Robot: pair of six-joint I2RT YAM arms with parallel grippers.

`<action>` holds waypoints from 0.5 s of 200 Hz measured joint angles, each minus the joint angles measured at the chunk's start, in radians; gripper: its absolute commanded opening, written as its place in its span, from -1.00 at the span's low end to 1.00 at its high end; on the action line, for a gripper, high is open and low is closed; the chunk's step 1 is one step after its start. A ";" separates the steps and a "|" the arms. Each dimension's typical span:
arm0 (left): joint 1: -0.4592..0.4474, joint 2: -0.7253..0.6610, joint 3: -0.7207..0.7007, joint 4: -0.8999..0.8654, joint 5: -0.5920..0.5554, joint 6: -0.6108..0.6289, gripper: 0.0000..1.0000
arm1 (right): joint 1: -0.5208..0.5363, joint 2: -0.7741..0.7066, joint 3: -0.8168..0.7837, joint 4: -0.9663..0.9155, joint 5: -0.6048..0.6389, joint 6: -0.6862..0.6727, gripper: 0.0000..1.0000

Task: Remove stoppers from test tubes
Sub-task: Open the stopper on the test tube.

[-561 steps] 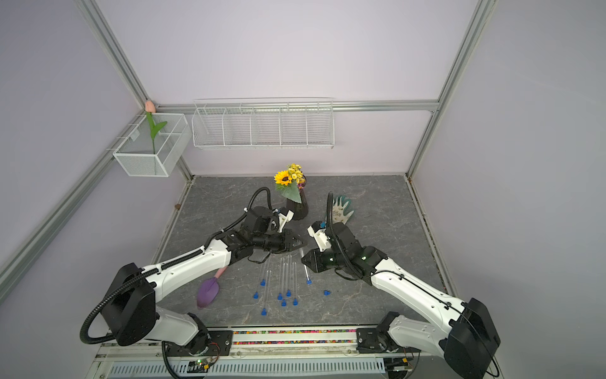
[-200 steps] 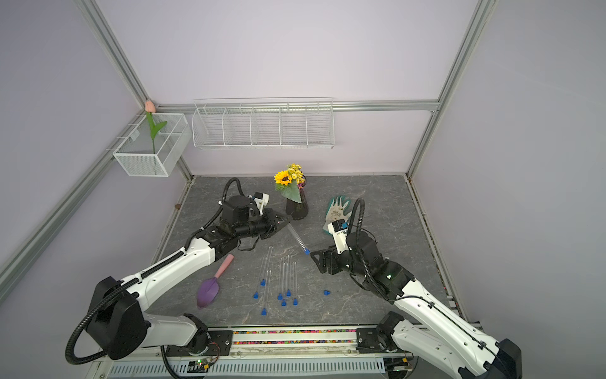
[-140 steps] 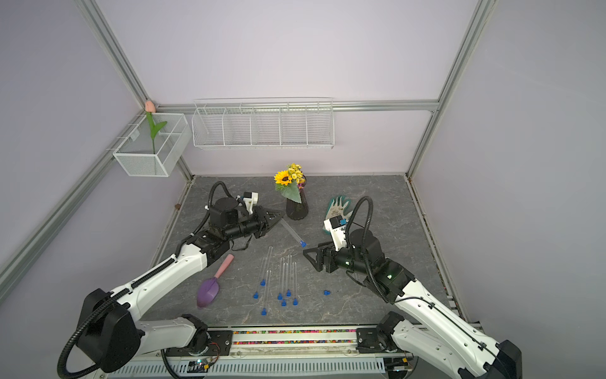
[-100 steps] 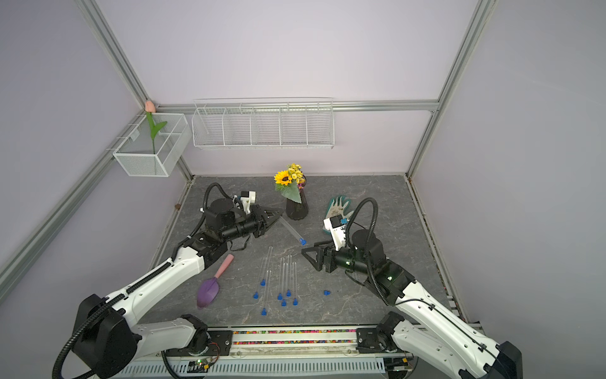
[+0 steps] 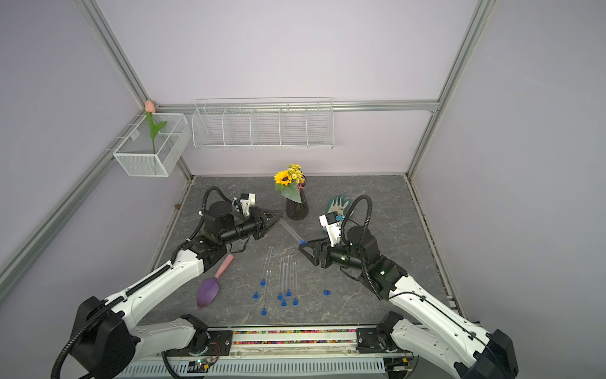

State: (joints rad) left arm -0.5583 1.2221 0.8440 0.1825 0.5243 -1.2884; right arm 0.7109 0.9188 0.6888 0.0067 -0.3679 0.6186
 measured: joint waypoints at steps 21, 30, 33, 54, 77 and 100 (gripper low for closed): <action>0.000 0.000 0.000 0.000 0.001 -0.002 -0.98 | 0.000 0.014 0.000 0.007 0.000 0.003 0.06; 0.000 0.000 0.000 0.000 0.001 -0.002 -0.98 | 0.000 0.017 0.000 0.008 0.000 0.004 0.04; 0.000 0.000 0.000 0.001 0.001 -0.002 -0.98 | 0.000 0.017 0.000 0.009 0.000 0.005 0.02; 0.000 0.000 0.000 0.001 0.001 -0.002 -0.99 | 0.000 0.021 0.004 0.013 0.000 0.006 -0.06; 0.000 0.000 0.000 0.001 0.001 -0.003 -0.99 | -0.002 0.029 0.011 0.018 0.000 0.008 -0.19; 0.000 0.000 0.000 0.002 0.002 -0.005 -0.99 | -0.002 0.029 0.013 0.021 0.001 0.009 -0.26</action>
State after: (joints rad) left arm -0.5583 1.2221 0.8440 0.1841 0.5259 -1.2938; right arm 0.7086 0.9478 0.7013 0.0277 -0.3672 0.6273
